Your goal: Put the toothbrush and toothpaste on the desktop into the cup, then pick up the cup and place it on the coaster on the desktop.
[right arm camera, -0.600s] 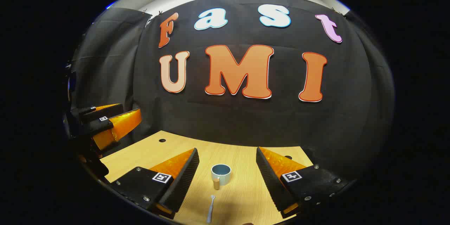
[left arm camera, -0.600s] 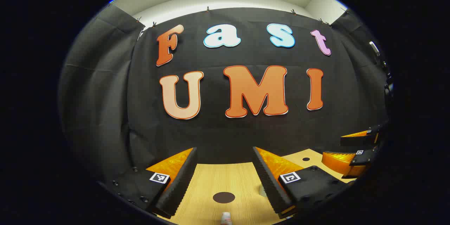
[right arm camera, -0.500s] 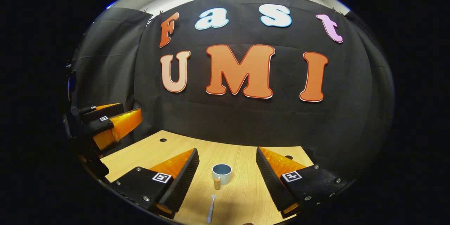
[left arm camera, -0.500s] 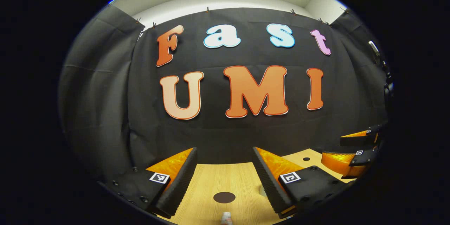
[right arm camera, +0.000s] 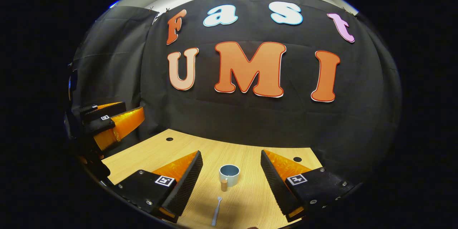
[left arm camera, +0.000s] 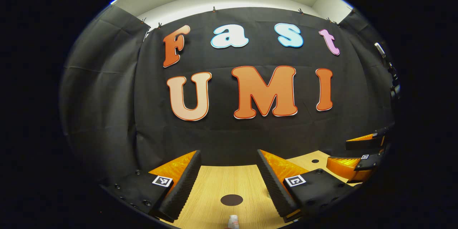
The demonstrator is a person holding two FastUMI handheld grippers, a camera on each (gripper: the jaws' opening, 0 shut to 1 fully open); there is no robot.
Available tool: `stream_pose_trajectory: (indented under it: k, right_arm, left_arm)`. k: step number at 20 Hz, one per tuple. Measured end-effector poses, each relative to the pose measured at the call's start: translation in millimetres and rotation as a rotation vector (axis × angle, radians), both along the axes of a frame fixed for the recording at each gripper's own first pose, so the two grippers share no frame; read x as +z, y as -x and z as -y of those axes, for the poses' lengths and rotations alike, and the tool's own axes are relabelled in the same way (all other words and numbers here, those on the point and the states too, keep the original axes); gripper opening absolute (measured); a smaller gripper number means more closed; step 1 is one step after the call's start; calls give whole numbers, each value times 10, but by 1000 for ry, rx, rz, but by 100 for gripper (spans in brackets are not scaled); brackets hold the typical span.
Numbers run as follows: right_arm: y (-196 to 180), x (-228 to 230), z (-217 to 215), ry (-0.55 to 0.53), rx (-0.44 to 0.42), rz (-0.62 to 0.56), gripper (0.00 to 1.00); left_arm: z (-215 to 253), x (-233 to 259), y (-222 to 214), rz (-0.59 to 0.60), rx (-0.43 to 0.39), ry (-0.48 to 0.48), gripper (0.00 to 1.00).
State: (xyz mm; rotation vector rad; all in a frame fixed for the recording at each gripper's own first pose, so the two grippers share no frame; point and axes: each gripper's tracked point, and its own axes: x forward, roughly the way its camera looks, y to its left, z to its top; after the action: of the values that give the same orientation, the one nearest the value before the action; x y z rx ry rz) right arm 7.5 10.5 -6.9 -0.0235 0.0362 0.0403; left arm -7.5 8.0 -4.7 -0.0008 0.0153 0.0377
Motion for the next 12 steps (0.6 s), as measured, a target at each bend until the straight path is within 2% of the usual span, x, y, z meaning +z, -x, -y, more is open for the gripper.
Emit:
stream_pose_trajectory:
  k: [7,12]
  right_arm:
    - [-102,-235,-10,21,35,-99,98]
    - [-214,-591,-98,28,123,-224,98]
  left_arm:
    - [-85,95,49,4,45,-7,98]
    - [-87,91,160,-11,112,-13,98]
